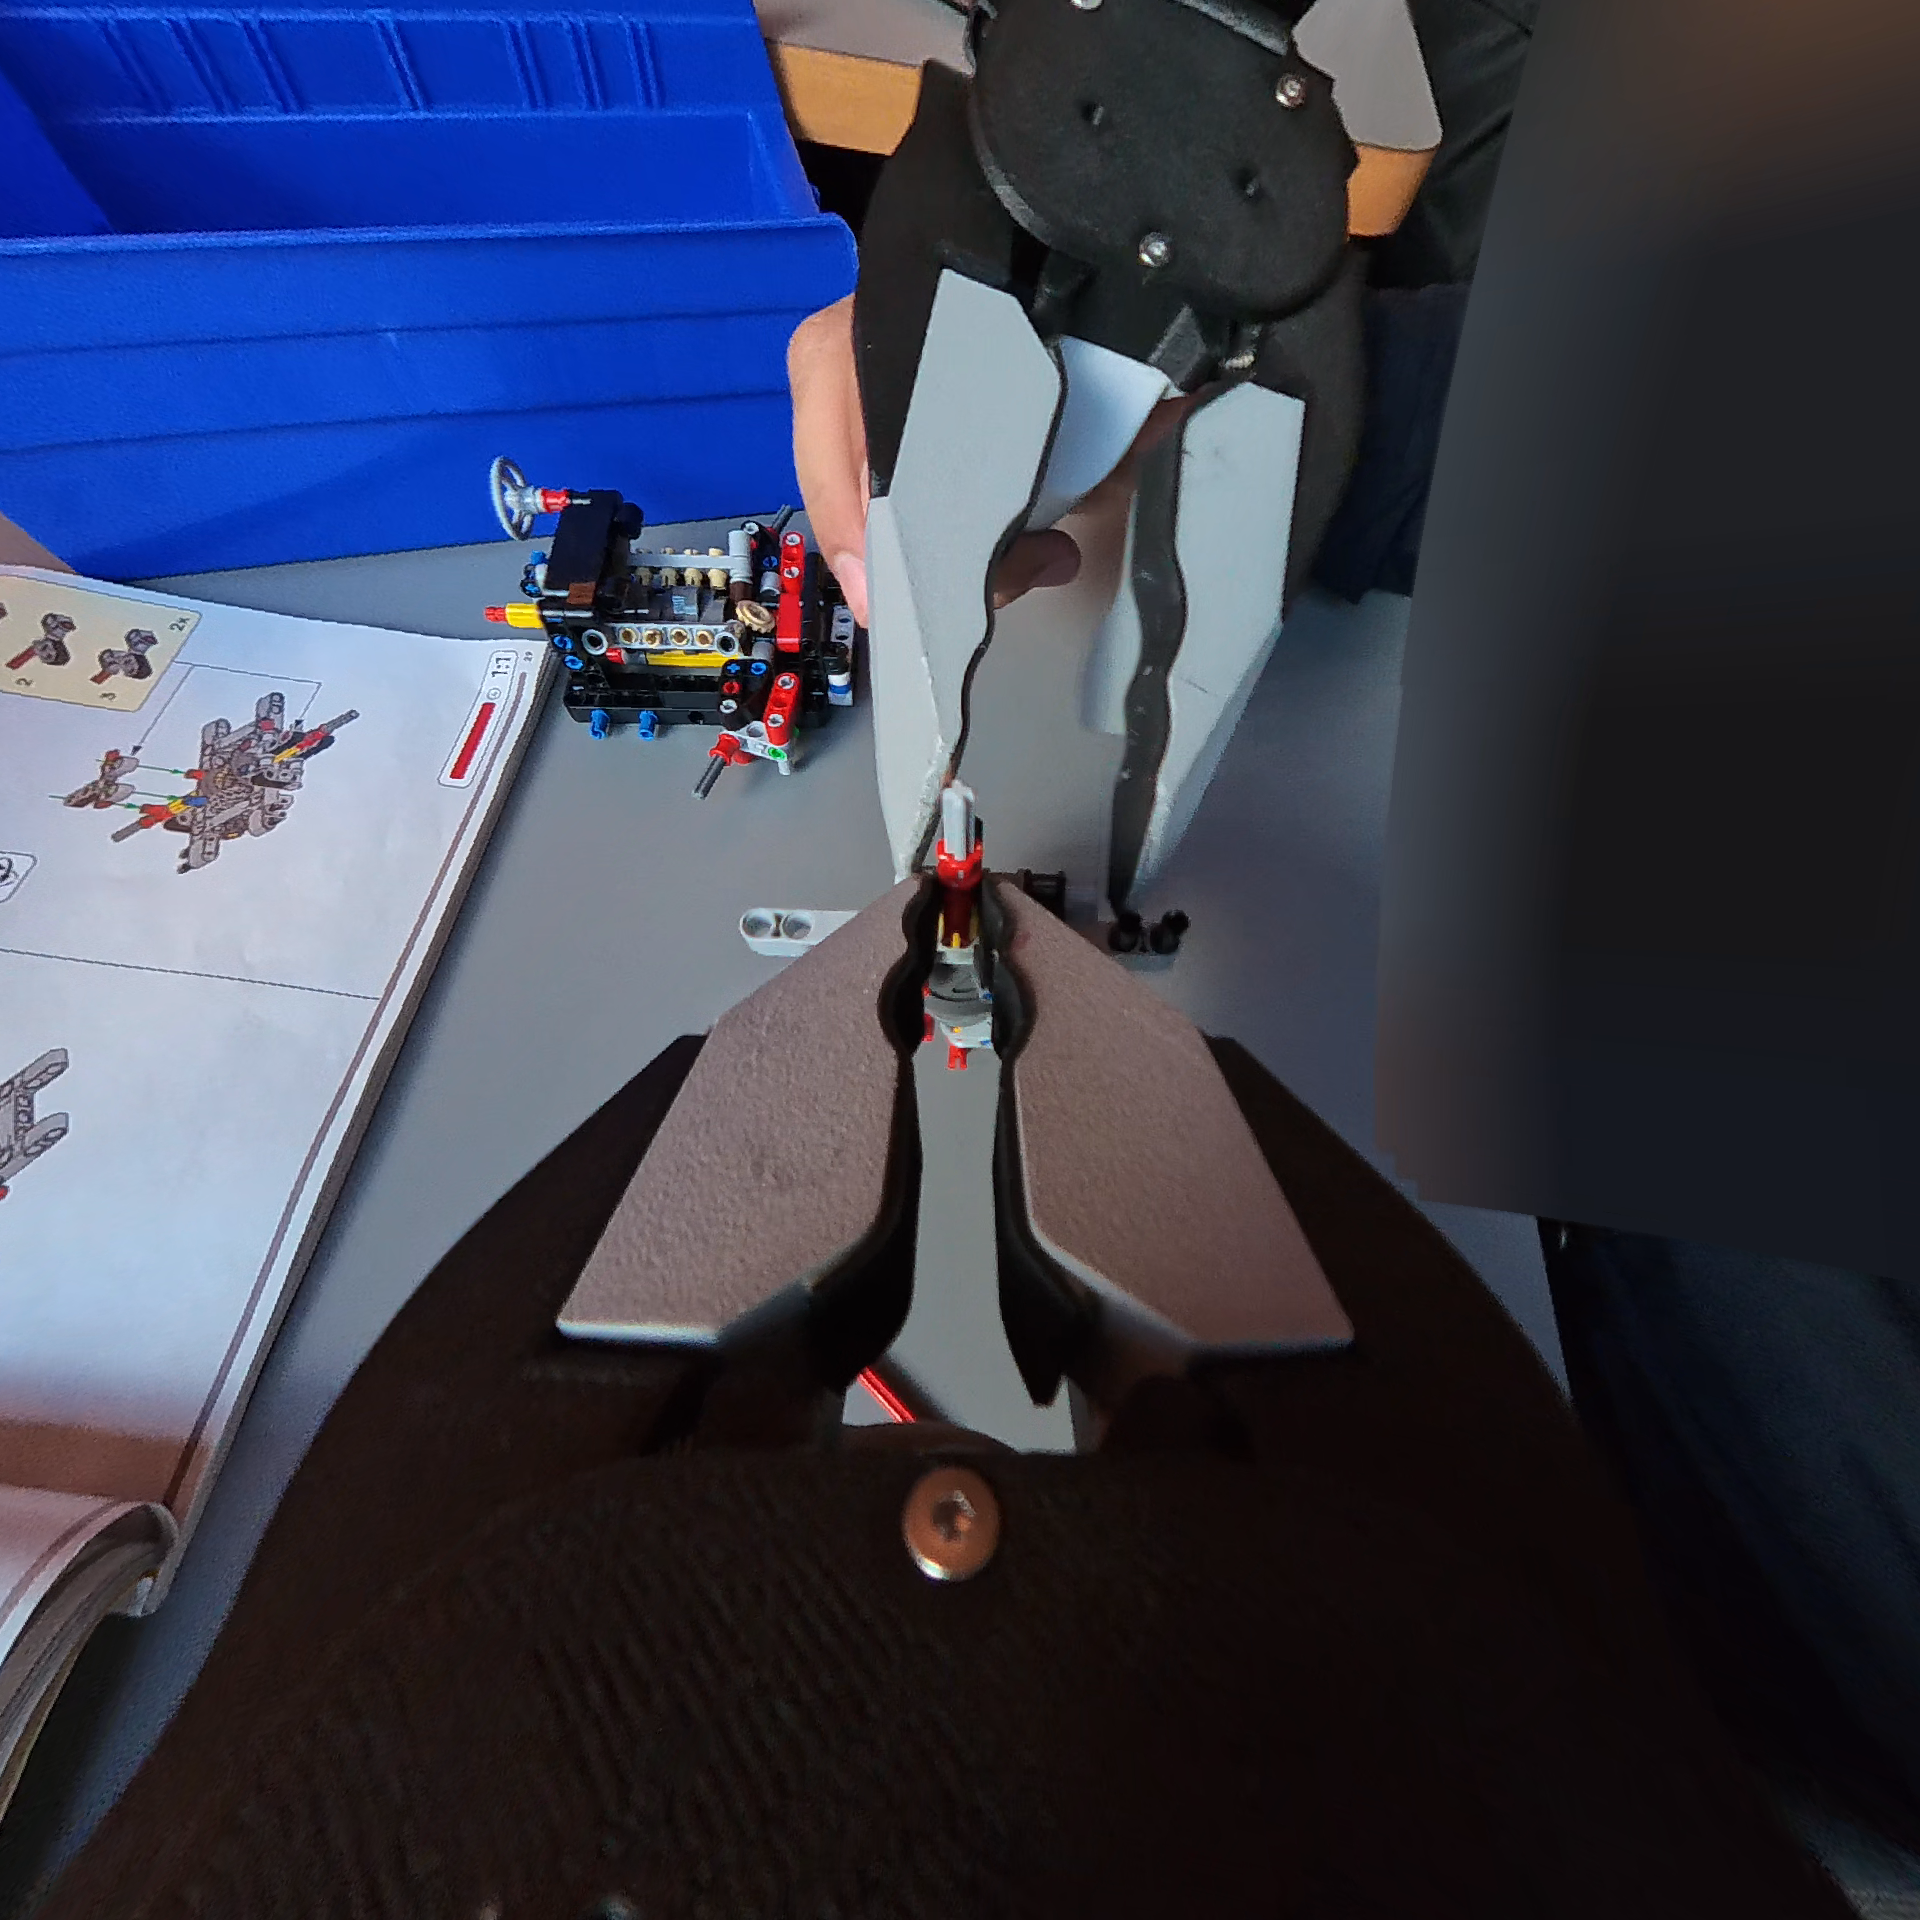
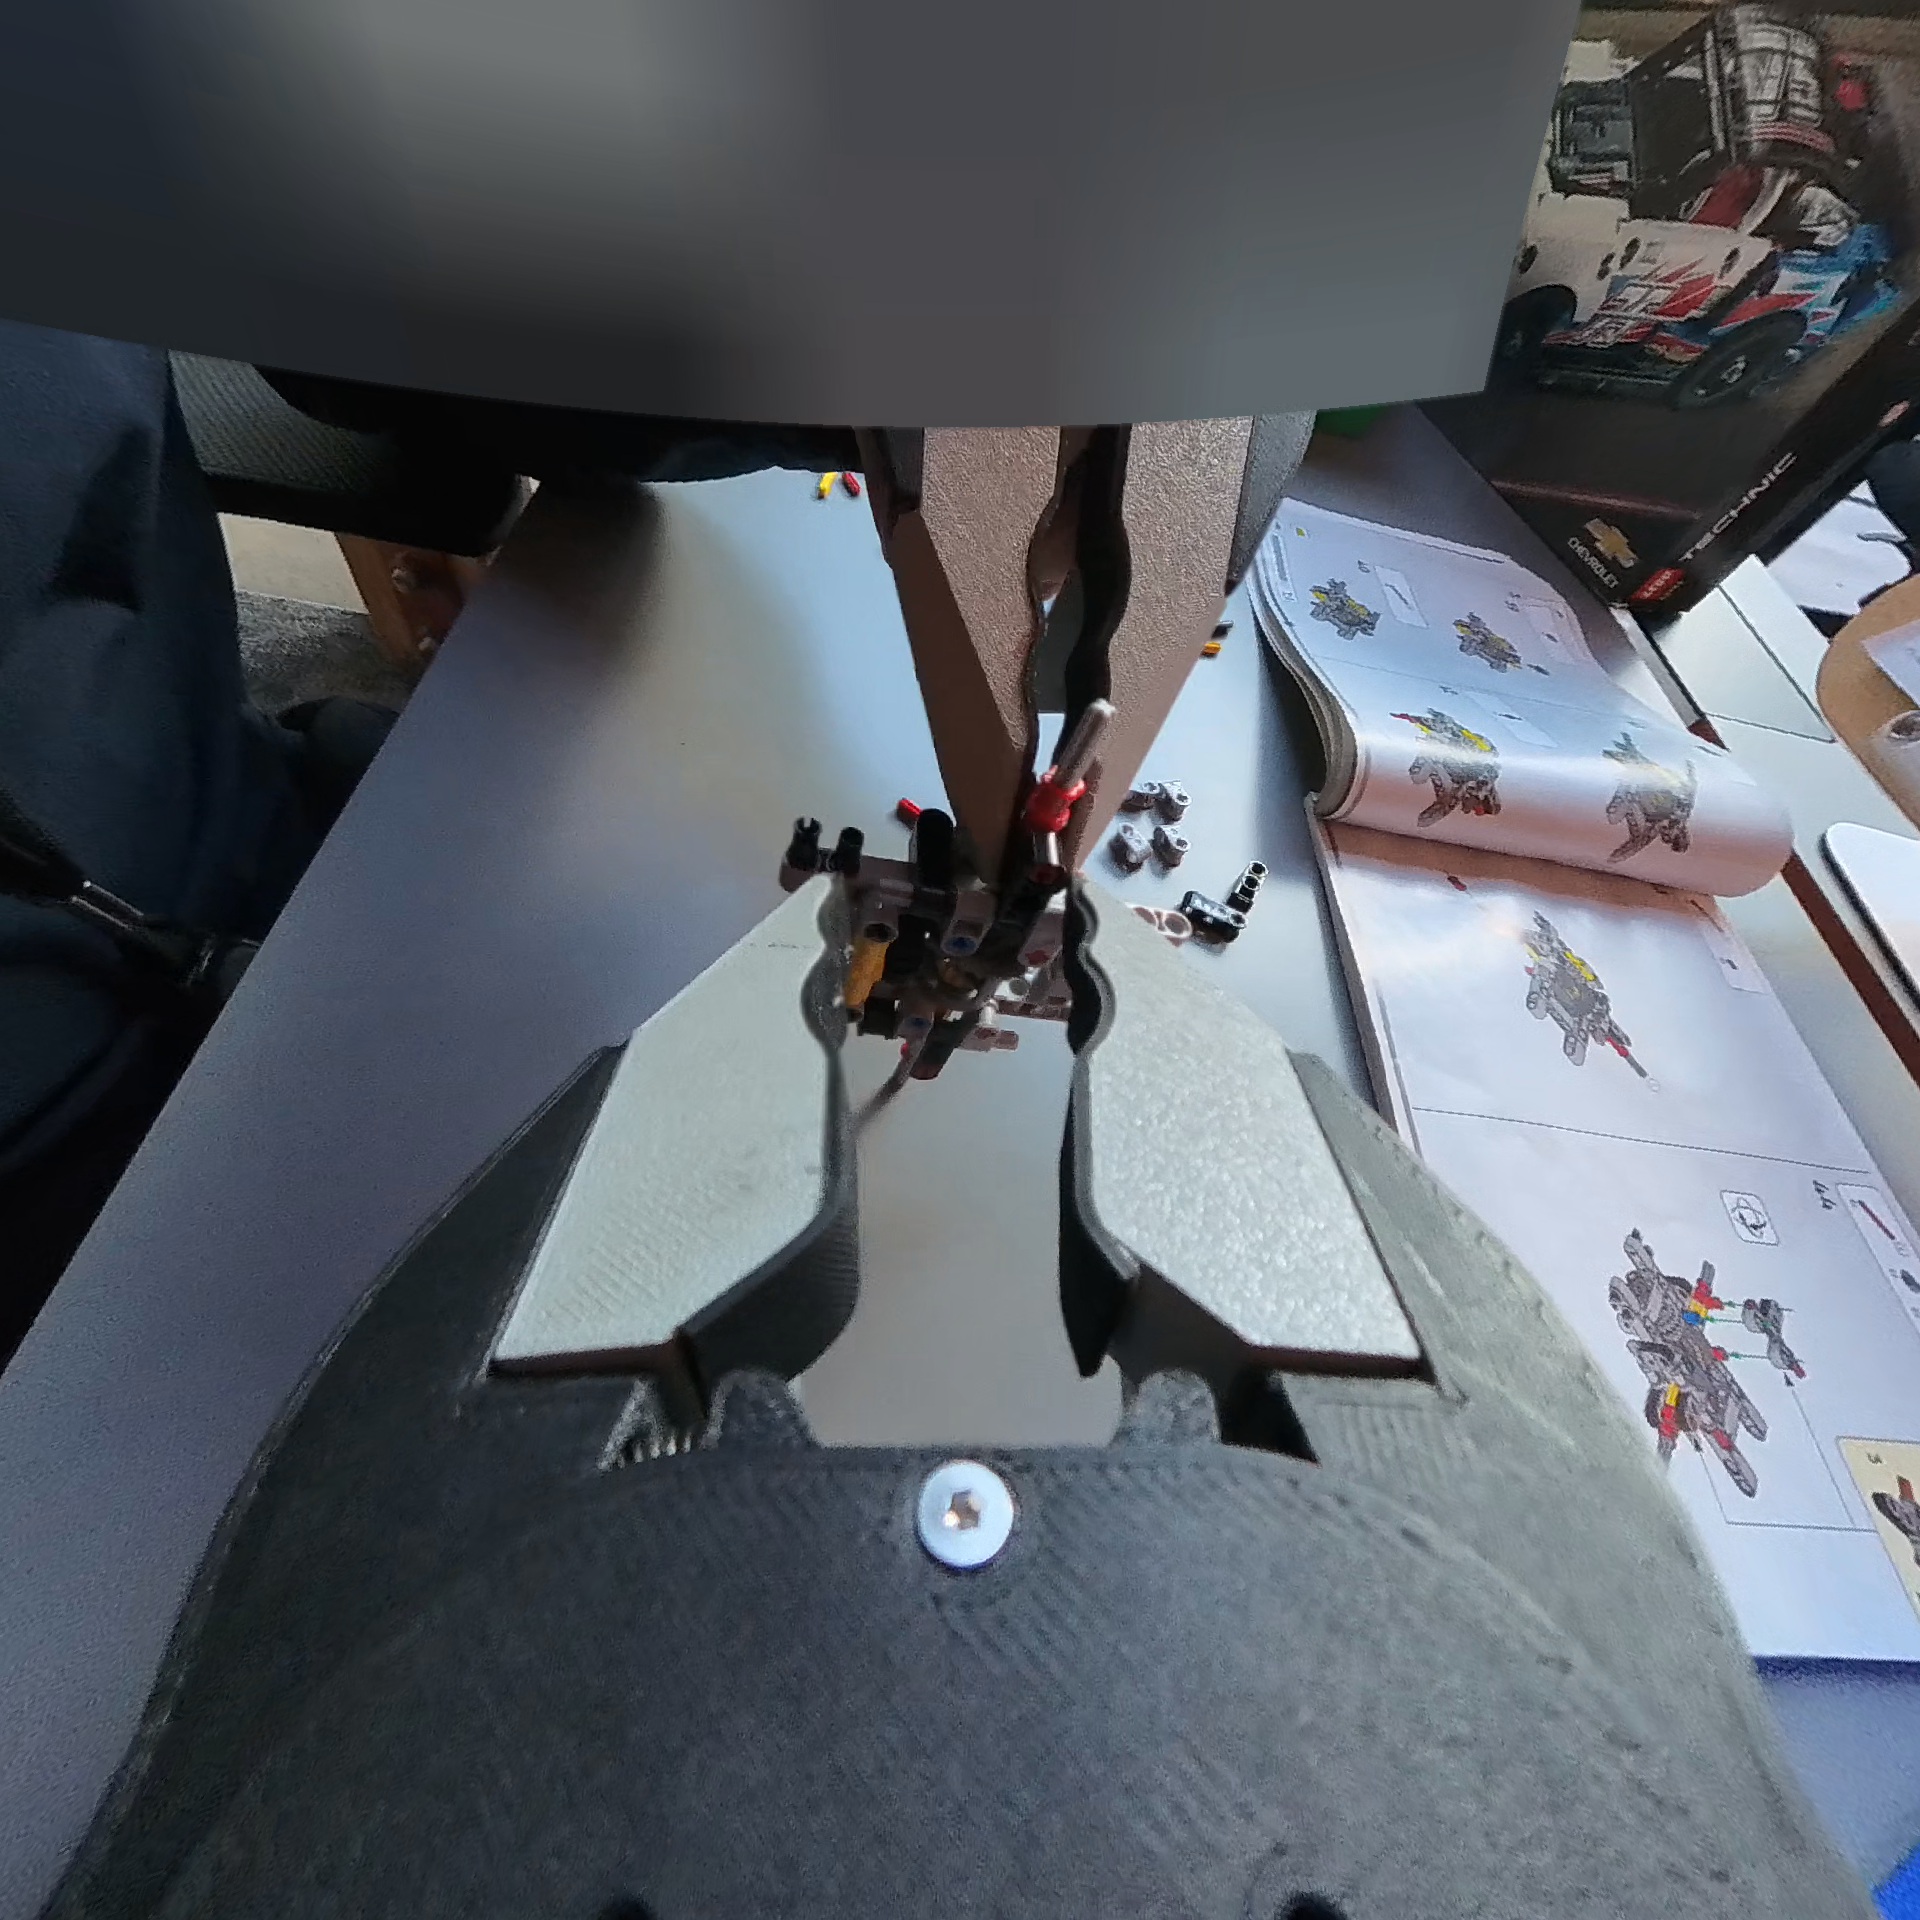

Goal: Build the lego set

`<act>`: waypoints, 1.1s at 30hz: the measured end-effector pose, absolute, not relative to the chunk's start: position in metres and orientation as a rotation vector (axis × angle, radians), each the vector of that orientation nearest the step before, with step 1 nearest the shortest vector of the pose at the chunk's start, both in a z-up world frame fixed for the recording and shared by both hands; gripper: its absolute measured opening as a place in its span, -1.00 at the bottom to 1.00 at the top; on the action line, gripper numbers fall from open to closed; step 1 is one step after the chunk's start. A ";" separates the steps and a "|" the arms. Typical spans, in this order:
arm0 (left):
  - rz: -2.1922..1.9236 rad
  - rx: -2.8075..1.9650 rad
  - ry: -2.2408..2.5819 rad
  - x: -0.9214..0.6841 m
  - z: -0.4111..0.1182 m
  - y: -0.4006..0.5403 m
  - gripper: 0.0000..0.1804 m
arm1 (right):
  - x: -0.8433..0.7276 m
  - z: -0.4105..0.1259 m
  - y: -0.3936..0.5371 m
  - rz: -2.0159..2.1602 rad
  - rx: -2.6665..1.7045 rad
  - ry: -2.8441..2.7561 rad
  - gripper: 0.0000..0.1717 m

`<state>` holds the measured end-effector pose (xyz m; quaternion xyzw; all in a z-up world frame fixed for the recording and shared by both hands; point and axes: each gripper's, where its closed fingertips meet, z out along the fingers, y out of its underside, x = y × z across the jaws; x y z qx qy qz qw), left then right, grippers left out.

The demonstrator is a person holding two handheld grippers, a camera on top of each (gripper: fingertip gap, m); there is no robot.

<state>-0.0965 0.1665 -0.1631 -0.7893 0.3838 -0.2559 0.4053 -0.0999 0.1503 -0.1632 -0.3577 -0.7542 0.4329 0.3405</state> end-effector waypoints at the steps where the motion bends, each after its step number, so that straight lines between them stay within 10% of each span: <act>1: -0.644 -1.994 0.955 -0.097 -0.163 0.168 -0.95 | -0.101 -0.163 0.151 1.121 -0.939 -1.959 -0.55; 33: -0.560 -1.970 0.850 -0.101 -0.162 0.174 -0.95 | -0.105 -0.164 0.163 1.064 -0.970 -1.893 -0.65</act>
